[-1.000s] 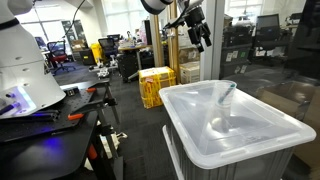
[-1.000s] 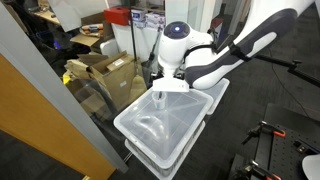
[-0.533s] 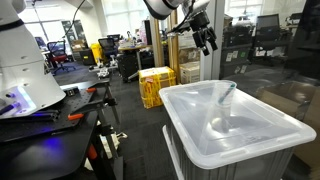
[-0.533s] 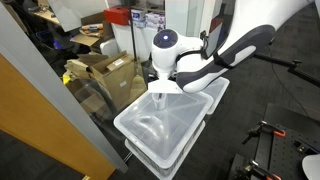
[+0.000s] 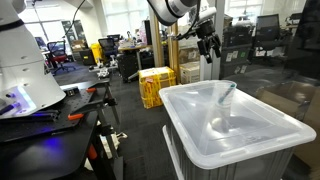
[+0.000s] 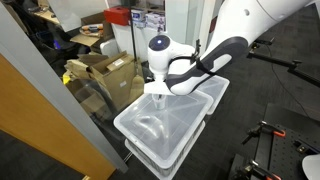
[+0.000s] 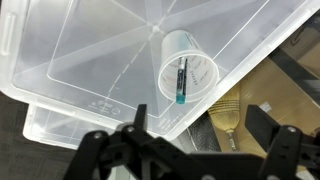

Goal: Take the marker out of the cup and put it on the storage box

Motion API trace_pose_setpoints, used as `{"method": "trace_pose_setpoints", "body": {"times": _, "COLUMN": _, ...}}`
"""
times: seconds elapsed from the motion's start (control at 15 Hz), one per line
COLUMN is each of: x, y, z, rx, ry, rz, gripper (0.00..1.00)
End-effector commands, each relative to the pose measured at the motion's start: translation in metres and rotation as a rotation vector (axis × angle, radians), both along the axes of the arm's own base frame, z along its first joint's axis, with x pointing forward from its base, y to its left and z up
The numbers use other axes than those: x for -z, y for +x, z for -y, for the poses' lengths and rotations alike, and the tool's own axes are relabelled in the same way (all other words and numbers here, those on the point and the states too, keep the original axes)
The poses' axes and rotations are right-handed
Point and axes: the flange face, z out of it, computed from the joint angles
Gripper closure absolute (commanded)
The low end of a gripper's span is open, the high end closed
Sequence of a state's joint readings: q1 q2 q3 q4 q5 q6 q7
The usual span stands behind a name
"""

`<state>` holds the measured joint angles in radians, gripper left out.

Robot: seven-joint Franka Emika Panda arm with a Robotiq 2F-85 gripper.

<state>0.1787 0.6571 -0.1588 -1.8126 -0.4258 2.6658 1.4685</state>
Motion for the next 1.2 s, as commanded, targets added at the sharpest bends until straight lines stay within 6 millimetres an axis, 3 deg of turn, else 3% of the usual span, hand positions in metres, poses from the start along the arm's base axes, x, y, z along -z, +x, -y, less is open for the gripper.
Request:
{"method": "trace_pose_setpoints", "body": {"times": 0.0, "x": 0.006, "y": 0.018, "z": 0.01, "rx": 0.001, "ry": 0.013, "rz": -0.008, "gripper": 0.0}}
{"method": "trace_pose_setpoints", "body": {"times": 0.47, "x": 0.025, "y": 0.035, "z": 0.027, "rx": 0.017, "ry": 0.005, "rz": -0.023, "gripper": 0.16}}
{"method": "trace_pose_setpoints", "body": {"times": 1.13, "x": 0.054, "y": 0.049, "z": 0.024, "rx": 0.038, "ry": -0.012, "rz": -0.076, "gripper": 0.37}}
